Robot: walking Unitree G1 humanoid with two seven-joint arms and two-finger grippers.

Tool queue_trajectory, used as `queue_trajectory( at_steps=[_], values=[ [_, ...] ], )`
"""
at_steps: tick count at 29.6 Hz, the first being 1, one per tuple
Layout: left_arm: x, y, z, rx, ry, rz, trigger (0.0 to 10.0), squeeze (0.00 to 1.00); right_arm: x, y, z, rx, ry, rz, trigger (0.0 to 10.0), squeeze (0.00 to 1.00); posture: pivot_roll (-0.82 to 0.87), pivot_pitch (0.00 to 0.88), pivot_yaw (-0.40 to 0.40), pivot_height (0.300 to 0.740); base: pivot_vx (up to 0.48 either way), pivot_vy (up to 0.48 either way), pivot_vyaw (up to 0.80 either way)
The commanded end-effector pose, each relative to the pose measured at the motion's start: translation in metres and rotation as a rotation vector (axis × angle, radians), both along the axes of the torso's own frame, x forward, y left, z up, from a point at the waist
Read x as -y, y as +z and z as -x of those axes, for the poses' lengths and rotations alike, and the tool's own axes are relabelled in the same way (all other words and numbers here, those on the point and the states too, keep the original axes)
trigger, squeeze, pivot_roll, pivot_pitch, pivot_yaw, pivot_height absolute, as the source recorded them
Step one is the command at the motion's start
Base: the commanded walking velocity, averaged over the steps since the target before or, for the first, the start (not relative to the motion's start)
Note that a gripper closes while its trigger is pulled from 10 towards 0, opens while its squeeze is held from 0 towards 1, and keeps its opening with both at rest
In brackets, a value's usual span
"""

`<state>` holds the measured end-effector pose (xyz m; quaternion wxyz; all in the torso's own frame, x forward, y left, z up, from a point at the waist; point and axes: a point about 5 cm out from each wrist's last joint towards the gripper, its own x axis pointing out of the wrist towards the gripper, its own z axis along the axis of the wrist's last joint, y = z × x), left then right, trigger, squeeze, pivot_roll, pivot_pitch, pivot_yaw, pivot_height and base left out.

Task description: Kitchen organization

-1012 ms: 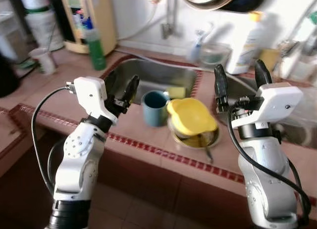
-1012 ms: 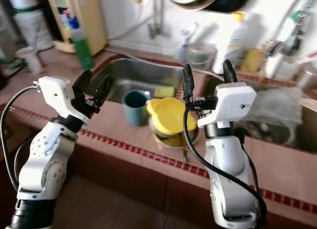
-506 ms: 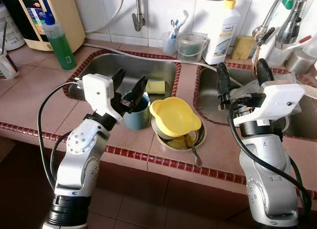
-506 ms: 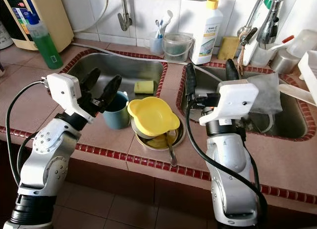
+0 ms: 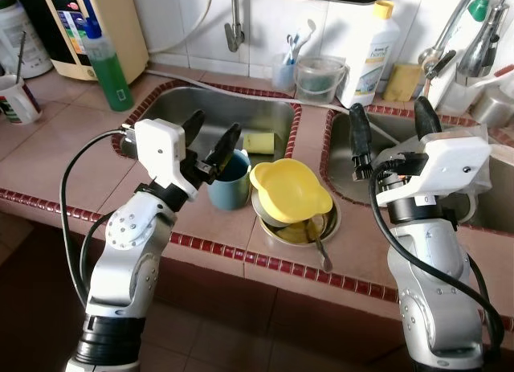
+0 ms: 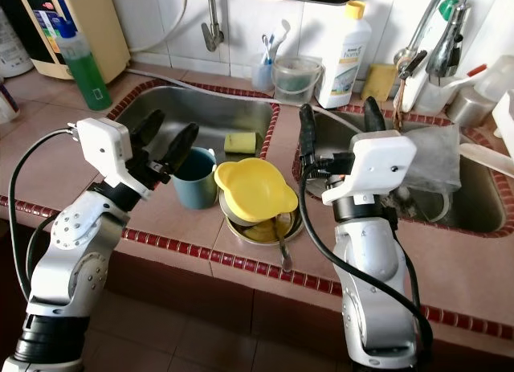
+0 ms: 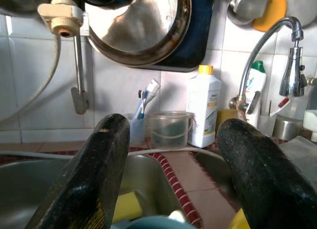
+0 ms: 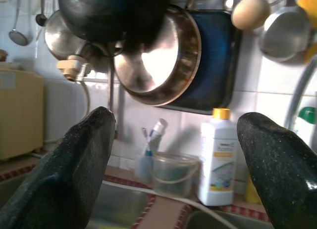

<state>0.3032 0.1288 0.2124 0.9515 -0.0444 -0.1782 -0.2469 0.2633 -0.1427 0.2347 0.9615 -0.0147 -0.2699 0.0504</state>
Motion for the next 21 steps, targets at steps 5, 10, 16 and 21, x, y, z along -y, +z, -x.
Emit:
queue_trajectory(
  at_steps=[5, 10, 16, 21],
  values=[
    [0.002, 0.0, 0.0, 0.008, -0.012, -0.043, 10.0, 0.0, 0.002, 0.001, 0.002, 0.01, -0.004, 0.007, 10.0, 0.0, -0.17, 0.055, 0.02, 0.74, 0.0, 0.0, 0.0],
    [-0.007, 0.0, -0.003, 0.033, -0.011, -0.133, 10.0, 0.0, 0.001, 0.0, 0.003, 0.004, 0.008, 0.016, 10.0, 0.0, -0.17, 0.058, 0.018, 0.74, 0.0, 0.0, 0.0],
    [-0.017, 0.002, -0.001, 0.092, -0.043, -0.294, 10.0, 0.0, 0.001, -0.003, 0.004, -0.014, 0.031, 0.033, 10.0, 0.0, -0.17, 0.061, 0.016, 0.74, 0.0, 0.0, 0.0],
    [-0.021, -0.001, -0.003, 0.107, -0.058, -0.374, 10.0, 0.0, 0.003, -0.012, 0.006, -0.054, 0.042, 0.047, 10.0, 0.0, -0.16, 0.072, 0.017, 0.74, 0.0, 0.0, 0.0]
  ],
)
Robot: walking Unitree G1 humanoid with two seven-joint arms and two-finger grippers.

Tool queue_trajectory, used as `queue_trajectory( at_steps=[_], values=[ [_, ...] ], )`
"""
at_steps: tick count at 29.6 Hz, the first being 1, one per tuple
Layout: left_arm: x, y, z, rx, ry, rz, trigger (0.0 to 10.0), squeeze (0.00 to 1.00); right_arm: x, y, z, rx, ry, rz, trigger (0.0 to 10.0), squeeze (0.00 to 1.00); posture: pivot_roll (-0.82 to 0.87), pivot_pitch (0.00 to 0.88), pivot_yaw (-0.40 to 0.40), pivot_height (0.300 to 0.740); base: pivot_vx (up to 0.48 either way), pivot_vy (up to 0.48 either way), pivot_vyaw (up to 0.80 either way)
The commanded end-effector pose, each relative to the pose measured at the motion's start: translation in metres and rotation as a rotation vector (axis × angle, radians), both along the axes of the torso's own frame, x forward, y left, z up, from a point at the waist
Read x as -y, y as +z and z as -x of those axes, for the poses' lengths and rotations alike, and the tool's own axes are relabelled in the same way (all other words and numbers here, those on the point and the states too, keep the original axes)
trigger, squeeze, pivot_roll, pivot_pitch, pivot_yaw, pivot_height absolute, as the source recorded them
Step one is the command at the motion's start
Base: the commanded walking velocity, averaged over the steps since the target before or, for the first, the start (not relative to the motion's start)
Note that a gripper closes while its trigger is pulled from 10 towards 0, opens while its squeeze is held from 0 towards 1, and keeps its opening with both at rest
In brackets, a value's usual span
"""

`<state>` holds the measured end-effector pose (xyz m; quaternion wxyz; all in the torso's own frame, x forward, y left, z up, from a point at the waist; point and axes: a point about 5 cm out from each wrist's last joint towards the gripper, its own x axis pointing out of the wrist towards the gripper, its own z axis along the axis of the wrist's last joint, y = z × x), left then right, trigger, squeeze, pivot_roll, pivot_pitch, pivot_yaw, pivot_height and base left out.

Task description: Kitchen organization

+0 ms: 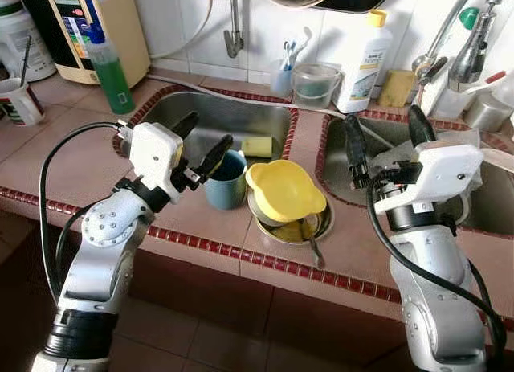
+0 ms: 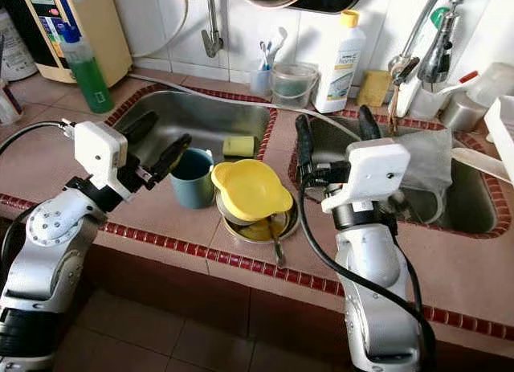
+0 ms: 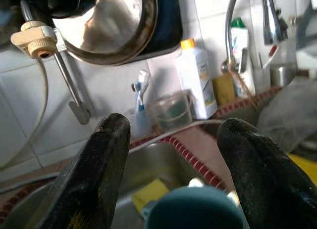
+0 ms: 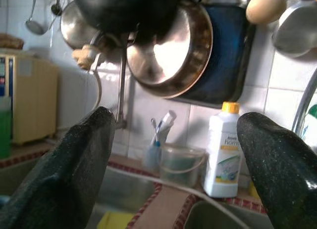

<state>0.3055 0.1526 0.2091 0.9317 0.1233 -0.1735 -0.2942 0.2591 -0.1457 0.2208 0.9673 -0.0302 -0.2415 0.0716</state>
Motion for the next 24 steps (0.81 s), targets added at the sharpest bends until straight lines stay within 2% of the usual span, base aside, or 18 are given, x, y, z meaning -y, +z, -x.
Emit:
queue_trajectory(
  at_steps=[1, 9, 15, 16, 24],
  values=[
    [0.003, 0.001, -0.002, 0.018, -0.032, -0.059, 10.0, 0.0, 0.001, -0.005, 0.003, -0.025, 0.017, 0.014, 10.0, 0.0, -0.17, 0.074, 0.019, 0.74, 0.0, 0.0, 0.0],
    [0.005, -0.009, -0.009, -0.026, -0.056, -0.104, 10.0, 0.0, -0.001, -0.028, 0.011, -0.115, 0.049, 0.02, 10.0, 0.0, -0.17, 0.094, 0.034, 0.74, 0.0, 0.0, 0.0],
    [0.007, -0.016, -0.024, -0.128, 0.014, -0.069, 10.0, 0.0, -0.002, -0.032, 0.014, -0.127, 0.035, 0.018, 10.0, 0.0, -0.19, 0.101, 0.051, 0.74, 0.0, 0.0, 0.0],
    [0.007, -0.014, -0.029, -0.15, 0.036, -0.041, 10.0, 0.0, -0.003, -0.033, 0.015, -0.125, 0.03, 0.016, 10.0, 0.0, -0.19, 0.103, 0.056, 0.74, 0.0, 0.0, 0.0],
    [0.006, -0.002, -0.045, -0.219, 0.111, 0.006, 10.0, 0.0, -0.006, -0.031, 0.02, -0.12, 0.024, 0.008, 10.0, 0.0, -0.2, 0.113, 0.071, 0.74, 0.0, 0.0, 0.0]
  ],
)
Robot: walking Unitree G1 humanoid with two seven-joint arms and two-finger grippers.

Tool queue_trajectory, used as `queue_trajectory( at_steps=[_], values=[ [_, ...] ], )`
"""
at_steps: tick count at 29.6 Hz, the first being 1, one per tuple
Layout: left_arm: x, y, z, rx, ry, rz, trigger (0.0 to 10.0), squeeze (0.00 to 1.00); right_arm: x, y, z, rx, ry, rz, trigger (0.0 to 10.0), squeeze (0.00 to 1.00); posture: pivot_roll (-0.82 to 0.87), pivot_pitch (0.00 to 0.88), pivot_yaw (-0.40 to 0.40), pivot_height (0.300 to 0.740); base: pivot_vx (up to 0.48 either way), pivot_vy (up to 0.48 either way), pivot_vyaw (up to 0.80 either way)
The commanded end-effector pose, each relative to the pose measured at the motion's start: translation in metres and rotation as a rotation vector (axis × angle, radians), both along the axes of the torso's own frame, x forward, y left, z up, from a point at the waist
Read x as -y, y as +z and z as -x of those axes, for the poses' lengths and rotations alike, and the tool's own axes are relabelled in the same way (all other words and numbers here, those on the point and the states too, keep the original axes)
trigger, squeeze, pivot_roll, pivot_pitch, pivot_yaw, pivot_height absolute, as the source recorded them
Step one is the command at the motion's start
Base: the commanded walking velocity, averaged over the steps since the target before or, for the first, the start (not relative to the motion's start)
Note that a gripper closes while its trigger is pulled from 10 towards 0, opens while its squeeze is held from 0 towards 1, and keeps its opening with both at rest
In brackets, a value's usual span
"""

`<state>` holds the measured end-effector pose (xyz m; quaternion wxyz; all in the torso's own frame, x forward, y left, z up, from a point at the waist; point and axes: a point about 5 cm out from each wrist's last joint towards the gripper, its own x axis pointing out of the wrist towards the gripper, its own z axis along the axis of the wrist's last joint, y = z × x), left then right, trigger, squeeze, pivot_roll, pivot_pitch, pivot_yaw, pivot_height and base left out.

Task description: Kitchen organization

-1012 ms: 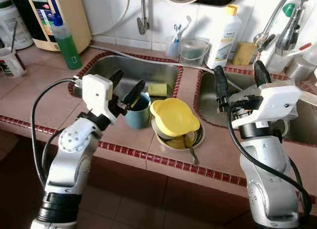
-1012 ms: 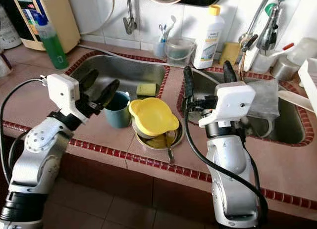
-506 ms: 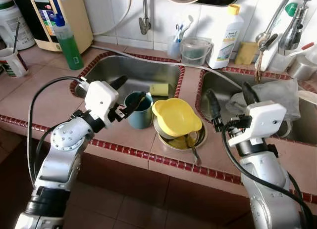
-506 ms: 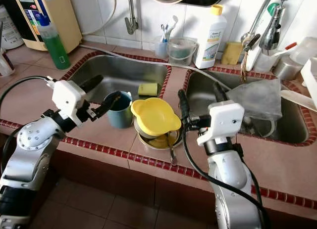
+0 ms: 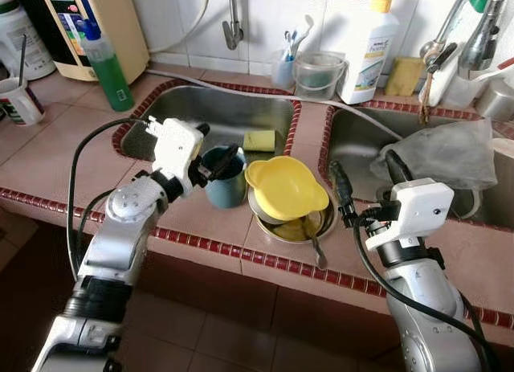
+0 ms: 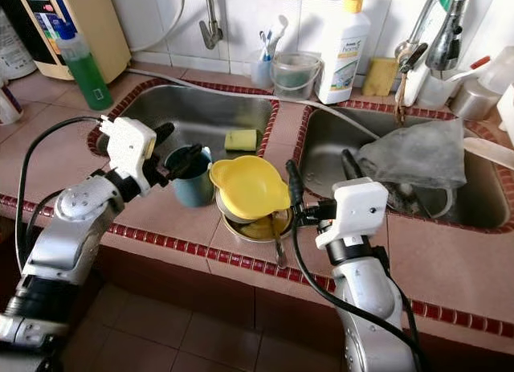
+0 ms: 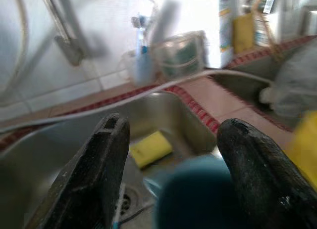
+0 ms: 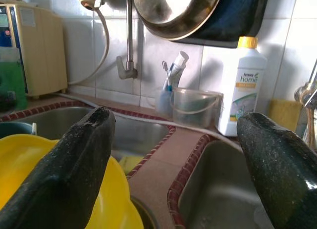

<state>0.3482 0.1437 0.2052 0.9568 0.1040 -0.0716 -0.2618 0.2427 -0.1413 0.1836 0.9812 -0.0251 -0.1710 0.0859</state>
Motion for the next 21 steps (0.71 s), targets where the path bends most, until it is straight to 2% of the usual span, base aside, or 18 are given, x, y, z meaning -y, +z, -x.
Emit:
queue_trajectory(
  at_steps=[1, 5, 17, 21],
  values=[
    [-0.002, 0.003, -0.002, -0.02, 0.018, 0.017, 10.0, 0.0, -0.001, 0.006, 0.004, 0.026, 0.0, 0.001, 10.0, 0.0, -0.2, 0.113, 0.071, 0.74, 0.0, 0.0, 0.0],
    [-0.006, 0.014, -0.006, -0.025, 0.037, 0.018, 10.0, 0.0, -0.004, 0.008, 0.006, 0.031, 0.013, -0.004, 10.0, 0.0, -0.2, 0.115, 0.073, 0.74, 0.0, 0.0, 0.0],
    [-0.019, 0.032, -0.009, -0.074, 0.045, -0.147, 10.0, 0.0, -0.01, 0.009, 0.008, 0.028, 0.061, 0.005, 10.0, 0.0, -0.18, 0.12, 0.071, 0.74, 0.0, 0.0, 0.0],
    [-0.019, 0.038, -0.008, -0.1, 0.019, -0.194, 10.0, 0.0, -0.011, 0.01, 0.008, 0.029, 0.075, 0.01, 10.0, 0.0, -0.18, 0.117, 0.07, 0.74, 0.0, 0.0, 0.0]
  ],
)
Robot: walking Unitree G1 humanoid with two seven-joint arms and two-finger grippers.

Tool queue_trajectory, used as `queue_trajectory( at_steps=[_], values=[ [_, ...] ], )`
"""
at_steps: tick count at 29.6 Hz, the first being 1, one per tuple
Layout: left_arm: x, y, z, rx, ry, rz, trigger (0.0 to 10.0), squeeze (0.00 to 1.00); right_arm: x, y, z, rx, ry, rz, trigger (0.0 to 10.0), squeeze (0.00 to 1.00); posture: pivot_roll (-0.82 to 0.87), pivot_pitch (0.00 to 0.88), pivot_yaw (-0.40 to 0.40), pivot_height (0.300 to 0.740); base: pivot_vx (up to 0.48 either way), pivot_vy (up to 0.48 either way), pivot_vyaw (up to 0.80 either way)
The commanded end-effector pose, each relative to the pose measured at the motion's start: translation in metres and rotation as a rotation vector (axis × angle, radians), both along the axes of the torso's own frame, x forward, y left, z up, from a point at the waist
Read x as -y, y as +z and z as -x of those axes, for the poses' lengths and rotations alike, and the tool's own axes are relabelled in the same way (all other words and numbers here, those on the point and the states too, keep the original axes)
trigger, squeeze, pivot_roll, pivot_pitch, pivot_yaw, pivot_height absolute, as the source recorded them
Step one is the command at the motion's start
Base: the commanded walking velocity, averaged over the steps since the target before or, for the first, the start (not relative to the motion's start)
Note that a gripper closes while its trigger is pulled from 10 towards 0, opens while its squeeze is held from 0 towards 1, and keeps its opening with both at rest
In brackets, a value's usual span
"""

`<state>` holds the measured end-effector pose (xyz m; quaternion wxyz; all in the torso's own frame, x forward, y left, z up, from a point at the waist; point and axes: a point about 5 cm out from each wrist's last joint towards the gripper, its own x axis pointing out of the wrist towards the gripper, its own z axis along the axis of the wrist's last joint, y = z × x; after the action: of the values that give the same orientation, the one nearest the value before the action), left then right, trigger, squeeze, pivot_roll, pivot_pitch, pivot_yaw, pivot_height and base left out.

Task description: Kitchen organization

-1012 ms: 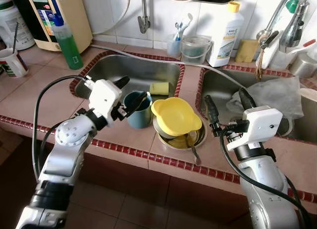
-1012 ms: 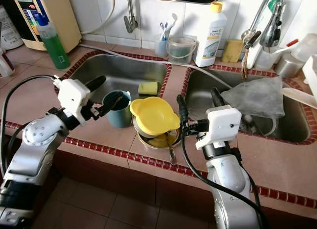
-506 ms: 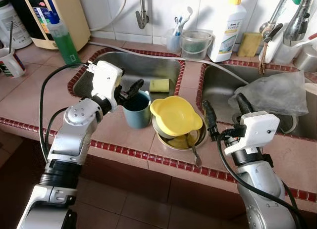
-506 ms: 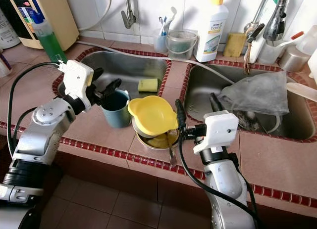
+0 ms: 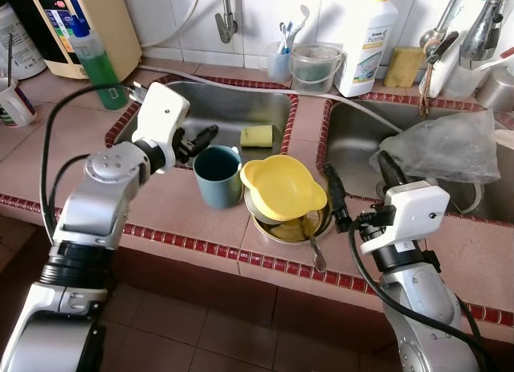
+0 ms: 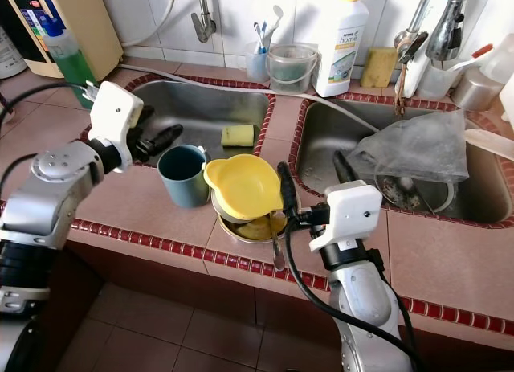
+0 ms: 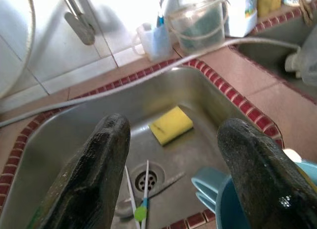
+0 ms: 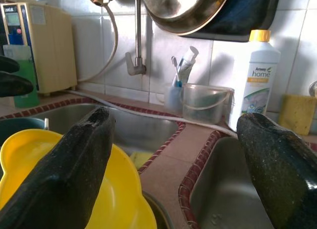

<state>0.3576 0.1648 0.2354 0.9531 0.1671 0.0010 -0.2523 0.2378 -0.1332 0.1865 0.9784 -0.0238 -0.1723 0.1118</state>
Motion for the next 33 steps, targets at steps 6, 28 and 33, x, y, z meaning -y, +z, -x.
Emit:
queue_trajectory(
  at_steps=[6, 28, 33],
  values=[
    [0.002, 0.009, 0.0, -0.053, -0.028, -0.041, 10.0, 0.0, -0.008, 0.007, 0.004, 0.021, 0.05, 0.021, 10.0, 0.0, -0.18, 0.112, 0.07, 0.74, 0.0, 0.0, 0.0],
    [-0.004, 0.012, 0.009, -0.109, -0.076, -0.117, 10.0, 0.0, -0.032, -0.006, 0.027, -0.125, 0.314, 0.081, 10.0, 0.0, -0.16, 0.126, 0.056, 0.74, 0.0, 0.0, 0.0],
    [-0.003, 0.01, 0.01, -0.123, -0.093, -0.139, 10.0, 0.0, -0.032, -0.005, 0.028, -0.128, 0.317, 0.085, 10.0, 0.0, -0.16, 0.133, 0.06, 0.74, 0.0, 0.0, 0.0]
  ],
)
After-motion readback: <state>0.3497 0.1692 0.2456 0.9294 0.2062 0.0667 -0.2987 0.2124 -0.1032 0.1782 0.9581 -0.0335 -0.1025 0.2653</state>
